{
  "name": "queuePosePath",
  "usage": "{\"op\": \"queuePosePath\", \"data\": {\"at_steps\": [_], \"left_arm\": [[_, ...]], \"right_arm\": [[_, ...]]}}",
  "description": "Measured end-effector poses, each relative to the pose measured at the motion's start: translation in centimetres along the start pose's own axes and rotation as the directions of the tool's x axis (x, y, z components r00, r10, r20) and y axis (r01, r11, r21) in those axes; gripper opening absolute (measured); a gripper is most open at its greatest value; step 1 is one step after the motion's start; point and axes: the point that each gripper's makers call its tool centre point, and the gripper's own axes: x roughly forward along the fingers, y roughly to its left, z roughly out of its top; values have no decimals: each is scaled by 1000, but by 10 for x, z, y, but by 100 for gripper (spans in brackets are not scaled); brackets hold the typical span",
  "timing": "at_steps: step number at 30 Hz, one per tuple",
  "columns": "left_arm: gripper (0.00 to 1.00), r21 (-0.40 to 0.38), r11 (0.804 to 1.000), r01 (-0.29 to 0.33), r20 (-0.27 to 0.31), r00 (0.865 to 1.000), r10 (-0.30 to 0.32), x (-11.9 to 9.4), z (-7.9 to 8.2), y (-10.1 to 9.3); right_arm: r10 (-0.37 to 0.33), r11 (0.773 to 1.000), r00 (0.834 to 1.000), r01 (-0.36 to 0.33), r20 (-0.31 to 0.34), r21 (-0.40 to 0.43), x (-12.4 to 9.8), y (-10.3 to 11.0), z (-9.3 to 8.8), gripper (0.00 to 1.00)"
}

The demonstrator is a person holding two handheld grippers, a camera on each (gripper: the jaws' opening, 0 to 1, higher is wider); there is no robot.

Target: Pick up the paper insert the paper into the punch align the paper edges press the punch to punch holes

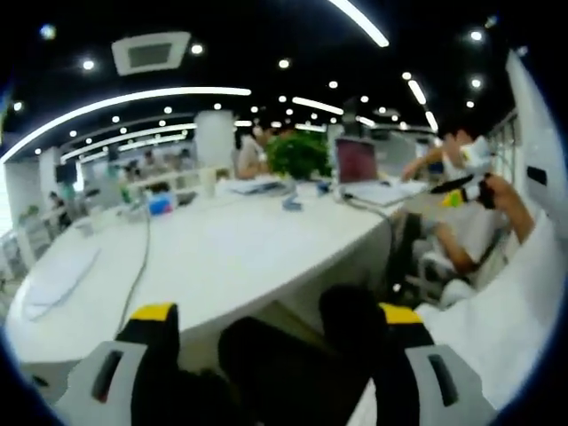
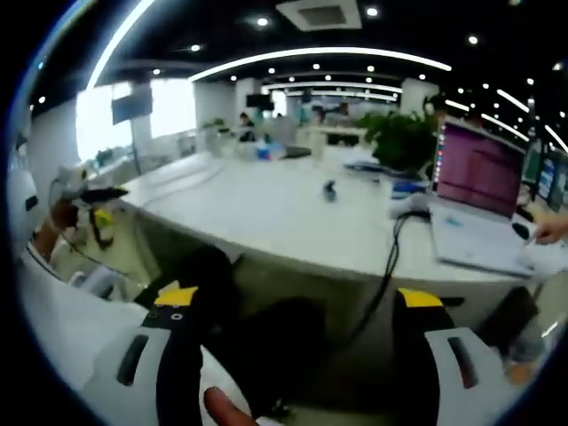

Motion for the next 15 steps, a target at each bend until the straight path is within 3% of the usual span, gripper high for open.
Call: {"op": "queuePosePath", "data": {"at_steps": [15], "left_arm": [[89,18,1000,-22,6,1000,22,-6,1,0]], "right_arm": [[-1,1000,1000,1,25,9,-8,5,0,90]]}}
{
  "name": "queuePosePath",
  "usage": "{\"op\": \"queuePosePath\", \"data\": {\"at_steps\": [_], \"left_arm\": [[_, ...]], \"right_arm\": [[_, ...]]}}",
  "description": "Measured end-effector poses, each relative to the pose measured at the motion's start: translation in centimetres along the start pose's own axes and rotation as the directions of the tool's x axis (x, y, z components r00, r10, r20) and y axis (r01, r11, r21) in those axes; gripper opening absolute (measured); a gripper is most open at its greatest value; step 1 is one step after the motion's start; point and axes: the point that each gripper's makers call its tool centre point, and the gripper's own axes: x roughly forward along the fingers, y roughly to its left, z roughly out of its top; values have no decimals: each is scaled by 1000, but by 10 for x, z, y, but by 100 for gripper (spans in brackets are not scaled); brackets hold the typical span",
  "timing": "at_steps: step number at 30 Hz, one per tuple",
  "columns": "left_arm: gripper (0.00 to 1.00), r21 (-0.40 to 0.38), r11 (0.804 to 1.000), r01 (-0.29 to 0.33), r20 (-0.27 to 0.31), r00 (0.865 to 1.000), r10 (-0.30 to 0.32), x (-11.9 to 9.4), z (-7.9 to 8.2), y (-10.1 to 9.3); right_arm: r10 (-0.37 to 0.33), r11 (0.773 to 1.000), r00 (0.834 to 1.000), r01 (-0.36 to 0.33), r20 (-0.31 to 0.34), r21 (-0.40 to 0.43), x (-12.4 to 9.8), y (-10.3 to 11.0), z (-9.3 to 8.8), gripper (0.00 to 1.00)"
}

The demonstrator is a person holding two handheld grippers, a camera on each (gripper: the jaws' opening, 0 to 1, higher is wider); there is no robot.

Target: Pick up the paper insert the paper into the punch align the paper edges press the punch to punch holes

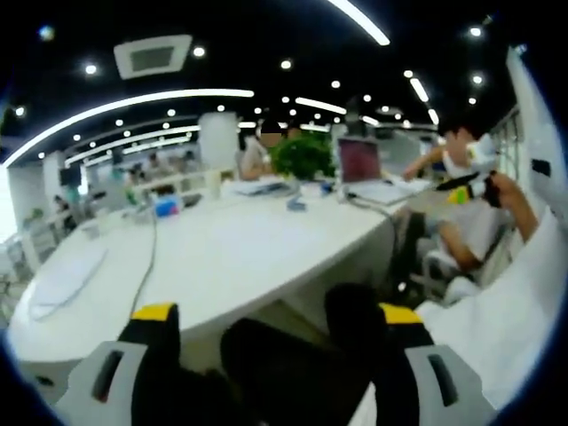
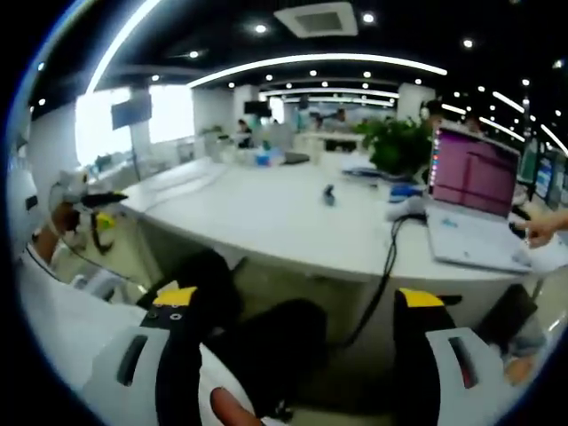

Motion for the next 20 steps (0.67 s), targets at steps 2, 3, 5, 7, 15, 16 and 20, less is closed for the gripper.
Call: {"op": "queuePosePath", "data": {"at_steps": [2,3,5,7,15,16,20], "left_arm": [[89,0,1000,1,3,1000,-1,0,1,-1],[89,2,1000,2,5,1000,-2,0,2,-2],[89,3,1000,5,9,1000,-5,0,3,-4],[89,6,1000,6,9,1000,-6,-1,3,-4],[88,4,1000,2,14,1000,-2,-2,4,-5],[88,6,1000,5,14,1000,-5,-2,4,-6],[88,12,1000,7,12,1000,-7,-1,4,-7]], "right_arm": [[-1,1000,1000,1,0,1,-1,0,-1,90],[-2,1000,1000,2,1,1,-2,0,-1,90],[-3,1000,1000,3,1,3,-2,0,-2,90],[-4,1000,1000,4,0,2,-3,-1,-3,90],[-3,1000,1000,3,-4,-6,-5,1,-5,90],[-4,1000,1000,4,-4,-5,-5,0,-5,90],[-3,1000,1000,3,-7,-4,-5,1,-7,90]]}}
